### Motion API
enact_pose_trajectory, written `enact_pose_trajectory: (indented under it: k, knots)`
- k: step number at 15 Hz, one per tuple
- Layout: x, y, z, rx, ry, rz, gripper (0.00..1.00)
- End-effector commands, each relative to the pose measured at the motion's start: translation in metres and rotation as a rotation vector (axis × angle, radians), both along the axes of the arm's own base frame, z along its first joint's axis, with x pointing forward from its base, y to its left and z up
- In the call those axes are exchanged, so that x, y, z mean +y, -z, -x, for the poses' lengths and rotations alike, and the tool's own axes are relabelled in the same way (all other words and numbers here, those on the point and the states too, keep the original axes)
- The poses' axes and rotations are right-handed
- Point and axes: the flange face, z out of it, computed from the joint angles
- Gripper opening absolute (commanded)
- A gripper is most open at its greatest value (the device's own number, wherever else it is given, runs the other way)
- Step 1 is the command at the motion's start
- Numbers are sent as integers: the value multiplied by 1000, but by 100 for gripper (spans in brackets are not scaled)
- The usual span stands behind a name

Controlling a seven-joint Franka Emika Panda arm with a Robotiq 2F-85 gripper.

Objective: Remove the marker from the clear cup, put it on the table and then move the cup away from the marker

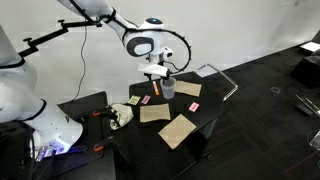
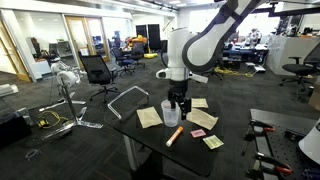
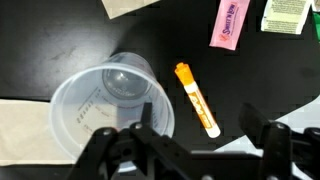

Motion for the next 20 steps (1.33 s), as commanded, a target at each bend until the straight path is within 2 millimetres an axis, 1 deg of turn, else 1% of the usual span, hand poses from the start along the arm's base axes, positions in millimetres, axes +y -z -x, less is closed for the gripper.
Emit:
enact_pose_trajectory:
  k: [1,2,6,7,8,9,13,17,20]
  knots:
    - [3,5,-19,19,14,0,58]
    - [4,5,-22,17,15,0,49]
    - [4,4,-31,1,19,4,20]
    - [4,3,-33,-3,21,4,12]
    - [3,1,-34,-7,24,6,5]
    - [2,-1,-35,-12,28,9,0]
    - [-6,-20,-42,-46,73,41,1]
    - [-26,-32,-49,-66,148,77,1]
    - [-44,-34,-53,-69,209,97,1]
